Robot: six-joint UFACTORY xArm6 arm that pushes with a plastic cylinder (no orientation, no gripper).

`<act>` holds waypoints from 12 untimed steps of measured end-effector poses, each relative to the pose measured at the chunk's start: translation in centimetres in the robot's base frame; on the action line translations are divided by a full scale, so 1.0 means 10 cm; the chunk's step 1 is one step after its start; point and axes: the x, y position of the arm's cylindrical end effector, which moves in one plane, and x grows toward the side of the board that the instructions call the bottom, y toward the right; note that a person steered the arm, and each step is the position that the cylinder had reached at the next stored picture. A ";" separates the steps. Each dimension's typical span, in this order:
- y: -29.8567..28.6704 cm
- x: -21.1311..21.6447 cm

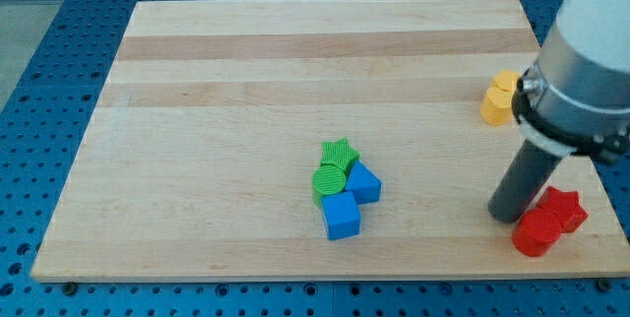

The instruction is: Move the red circle to the right of the blue triangle

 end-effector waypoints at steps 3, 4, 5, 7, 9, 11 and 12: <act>0.74 0.24; 0.93 0.45; 0.81 0.51; 0.31 0.63; 0.31 0.26; -0.01 -0.24; -0.48 -0.22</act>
